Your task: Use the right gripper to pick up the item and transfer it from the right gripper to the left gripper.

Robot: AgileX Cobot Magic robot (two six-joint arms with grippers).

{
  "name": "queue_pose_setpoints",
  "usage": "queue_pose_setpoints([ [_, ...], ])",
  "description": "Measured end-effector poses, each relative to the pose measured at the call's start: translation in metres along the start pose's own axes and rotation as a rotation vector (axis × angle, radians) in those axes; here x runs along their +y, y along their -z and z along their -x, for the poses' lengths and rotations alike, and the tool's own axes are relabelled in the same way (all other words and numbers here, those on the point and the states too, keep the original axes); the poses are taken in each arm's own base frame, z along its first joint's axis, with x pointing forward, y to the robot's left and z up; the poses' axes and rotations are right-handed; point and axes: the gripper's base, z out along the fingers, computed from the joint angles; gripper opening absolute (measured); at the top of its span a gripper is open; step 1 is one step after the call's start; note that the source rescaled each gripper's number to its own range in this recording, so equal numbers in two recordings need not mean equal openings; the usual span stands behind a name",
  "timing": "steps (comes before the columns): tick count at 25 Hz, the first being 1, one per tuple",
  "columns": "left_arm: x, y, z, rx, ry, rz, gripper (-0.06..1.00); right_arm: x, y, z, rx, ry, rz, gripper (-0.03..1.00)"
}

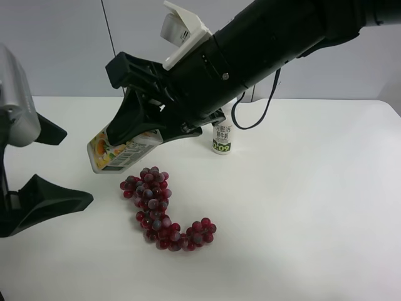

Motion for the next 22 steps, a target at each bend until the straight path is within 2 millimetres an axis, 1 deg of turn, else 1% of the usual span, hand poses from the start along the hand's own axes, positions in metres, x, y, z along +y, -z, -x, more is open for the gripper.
queue_pose_setpoints([
  [7,0.003,-0.001,0.013,-0.033,-0.014,-0.003,0.91,0.004,0.0,0.003,-0.03,0.002,0.045,0.01],
  [19,0.006,-0.023,0.017,-0.003,-0.029,-0.02,0.91,0.005,0.0,0.003,-0.034,-0.004,0.053,0.01],
  [22,0.007,-0.026,0.018,-0.008,-0.027,-0.016,0.9,0.005,0.0,0.003,-0.034,-0.005,0.054,0.01],
])
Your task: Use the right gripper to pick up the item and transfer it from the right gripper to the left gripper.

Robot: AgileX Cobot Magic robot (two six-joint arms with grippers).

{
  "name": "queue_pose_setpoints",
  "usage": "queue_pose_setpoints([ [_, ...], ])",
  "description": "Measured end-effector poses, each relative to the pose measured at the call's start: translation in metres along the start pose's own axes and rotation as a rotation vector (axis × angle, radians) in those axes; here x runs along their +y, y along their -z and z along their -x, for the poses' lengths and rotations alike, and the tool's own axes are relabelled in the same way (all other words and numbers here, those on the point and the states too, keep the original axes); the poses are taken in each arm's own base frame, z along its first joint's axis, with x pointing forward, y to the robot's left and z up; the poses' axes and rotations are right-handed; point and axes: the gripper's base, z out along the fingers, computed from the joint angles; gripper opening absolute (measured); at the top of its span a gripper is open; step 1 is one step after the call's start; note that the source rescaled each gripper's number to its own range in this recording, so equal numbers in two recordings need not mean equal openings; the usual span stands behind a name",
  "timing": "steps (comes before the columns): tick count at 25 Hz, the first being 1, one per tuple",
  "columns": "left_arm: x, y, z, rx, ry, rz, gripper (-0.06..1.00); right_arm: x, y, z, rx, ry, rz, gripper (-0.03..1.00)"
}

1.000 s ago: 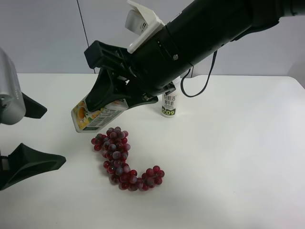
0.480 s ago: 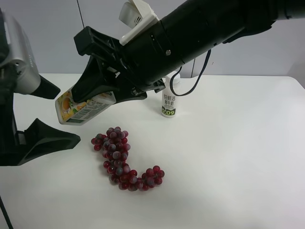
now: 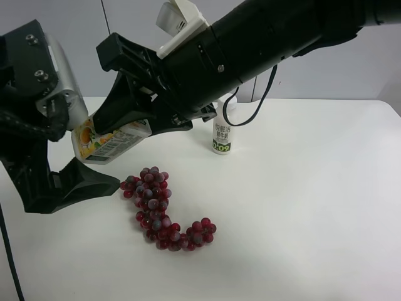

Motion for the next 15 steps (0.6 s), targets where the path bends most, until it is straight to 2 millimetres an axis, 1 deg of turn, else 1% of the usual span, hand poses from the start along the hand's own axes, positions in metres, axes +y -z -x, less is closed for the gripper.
queue_pose_setpoints([
  [3,0.0012,-0.0002,0.0022,-0.024,0.002,0.012,0.81,0.0,0.0,0.0,0.0,0.0,0.0,0.01],
  [4,0.0014,0.0,0.0027,-0.028,0.002,0.015,0.76,0.0,0.0,0.0,0.0,0.0,0.0,0.01],
  [5,0.0016,0.0,0.003,-0.031,0.002,0.016,0.69,0.0,0.0,0.0,0.0,0.0,0.0,0.01],
  [7,0.0018,0.0,0.0035,-0.036,0.002,0.019,0.48,0.0,0.0,0.0,0.0,0.0,0.0,0.01],
  [8,0.0019,0.0,0.0036,-0.037,0.002,0.02,0.29,0.0,0.0,0.0,0.0,0.0,0.0,0.01],
  [9,0.0016,0.0,0.0037,-0.038,0.0,0.019,0.07,-0.0002,0.0,0.0012,-0.013,-0.005,-0.003,0.01],
  [15,0.0019,0.0,0.0042,-0.043,-0.012,0.023,0.06,0.0002,0.0001,0.0023,-0.023,-0.015,0.0,0.01],
])
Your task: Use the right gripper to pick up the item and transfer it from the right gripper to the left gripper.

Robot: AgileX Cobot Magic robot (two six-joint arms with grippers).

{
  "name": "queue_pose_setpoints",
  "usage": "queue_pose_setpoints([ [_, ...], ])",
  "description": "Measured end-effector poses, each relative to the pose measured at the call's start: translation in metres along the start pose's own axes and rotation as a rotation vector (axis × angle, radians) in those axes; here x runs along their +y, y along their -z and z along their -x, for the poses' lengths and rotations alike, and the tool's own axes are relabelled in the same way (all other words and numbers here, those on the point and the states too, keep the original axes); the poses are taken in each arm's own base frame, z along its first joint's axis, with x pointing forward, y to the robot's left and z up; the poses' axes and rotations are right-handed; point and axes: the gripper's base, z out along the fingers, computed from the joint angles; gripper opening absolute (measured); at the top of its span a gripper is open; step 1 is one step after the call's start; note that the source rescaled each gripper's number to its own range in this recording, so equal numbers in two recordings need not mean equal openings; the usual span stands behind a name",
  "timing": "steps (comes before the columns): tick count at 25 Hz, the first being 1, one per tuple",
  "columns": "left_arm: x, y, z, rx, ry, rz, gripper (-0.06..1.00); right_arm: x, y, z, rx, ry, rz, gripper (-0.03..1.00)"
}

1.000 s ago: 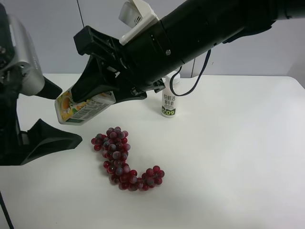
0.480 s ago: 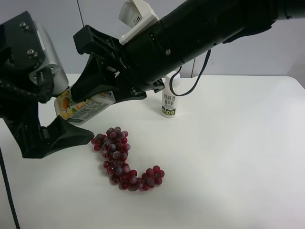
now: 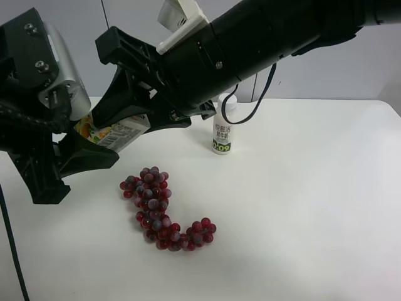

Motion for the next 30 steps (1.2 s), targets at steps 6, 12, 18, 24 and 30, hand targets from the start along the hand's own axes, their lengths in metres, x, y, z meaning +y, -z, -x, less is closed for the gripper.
queue_pose_setpoints([
  [6,0.0,0.0,0.0,-0.002,0.006,-0.001,0.0,-0.002,0.0,-0.001,0.015,0.036,-0.028,0.51],
  [12,0.0,0.0,0.0,-0.002,0.007,-0.001,0.0,-0.005,0.0,-0.002,0.028,0.065,-0.053,0.97],
  [18,0.0,0.0,0.0,-0.002,0.007,-0.001,0.0,-0.005,0.0,-0.002,0.031,0.066,-0.053,0.99],
  [24,0.0,0.0,0.0,-0.001,0.007,-0.001,0.0,-0.003,0.001,-0.007,0.084,0.067,-0.032,1.0],
  [30,0.0,0.0,0.0,-0.001,0.007,-0.001,0.0,0.0,0.002,-0.016,0.18,0.069,0.004,1.0],
])
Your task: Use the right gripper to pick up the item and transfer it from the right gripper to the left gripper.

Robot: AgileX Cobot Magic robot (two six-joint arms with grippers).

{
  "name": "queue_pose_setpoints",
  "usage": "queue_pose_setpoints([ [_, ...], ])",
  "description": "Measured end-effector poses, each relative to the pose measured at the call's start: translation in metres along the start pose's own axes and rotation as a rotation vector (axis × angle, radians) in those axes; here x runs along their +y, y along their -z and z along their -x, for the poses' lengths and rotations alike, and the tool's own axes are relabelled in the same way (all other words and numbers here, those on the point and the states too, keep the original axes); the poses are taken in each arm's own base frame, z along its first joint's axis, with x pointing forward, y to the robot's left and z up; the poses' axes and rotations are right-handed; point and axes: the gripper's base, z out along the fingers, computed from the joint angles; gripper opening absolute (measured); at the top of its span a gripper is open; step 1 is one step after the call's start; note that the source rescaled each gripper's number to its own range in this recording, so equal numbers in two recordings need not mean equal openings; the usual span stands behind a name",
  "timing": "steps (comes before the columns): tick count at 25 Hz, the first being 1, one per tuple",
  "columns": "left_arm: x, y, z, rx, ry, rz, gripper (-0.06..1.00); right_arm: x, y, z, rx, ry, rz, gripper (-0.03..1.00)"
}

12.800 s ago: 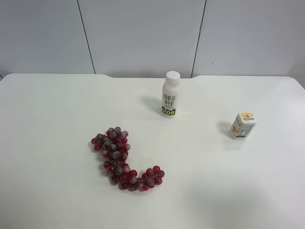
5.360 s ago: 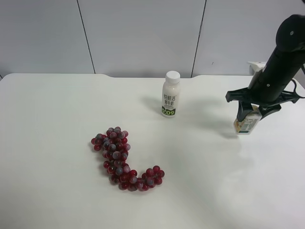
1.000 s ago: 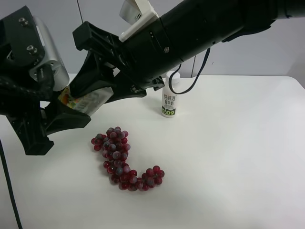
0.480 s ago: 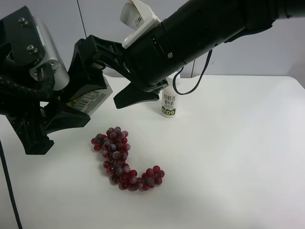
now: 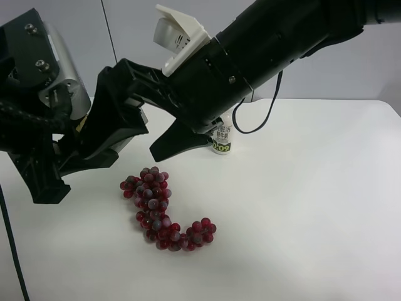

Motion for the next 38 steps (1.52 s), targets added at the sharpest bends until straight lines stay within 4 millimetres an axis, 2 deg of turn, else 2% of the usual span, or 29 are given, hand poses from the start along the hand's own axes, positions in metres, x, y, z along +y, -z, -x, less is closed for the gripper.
queue_pose_setpoints([
  [10,0.0,0.0,0.0,0.0,0.0,0.0,0.0,-0.008,0.005,-0.027,0.306,0.001,-0.09,1.0],
  [17,0.0,0.0,0.0,0.0,0.0,0.0,0.0,-0.016,0.019,-0.033,0.334,-0.039,-0.284,1.0],
  [21,0.0,0.0,0.0,0.0,0.0,0.0,0.0,-0.005,0.042,-0.037,0.272,-0.025,-0.356,1.0],
  [27,0.0,0.0,0.0,0.0,0.0,0.0,0.0,0.026,0.094,-0.051,0.106,0.041,-0.446,1.0],
  [33,0.0,0.0,0.0,0.0,0.0,0.0,0.0,0.059,0.148,-0.08,-0.079,0.163,-0.491,1.0],
  [38,0.0,0.0,0.0,0.0,0.001,0.0,0.0,0.079,0.18,-0.106,-0.208,0.23,-0.506,1.0],
])
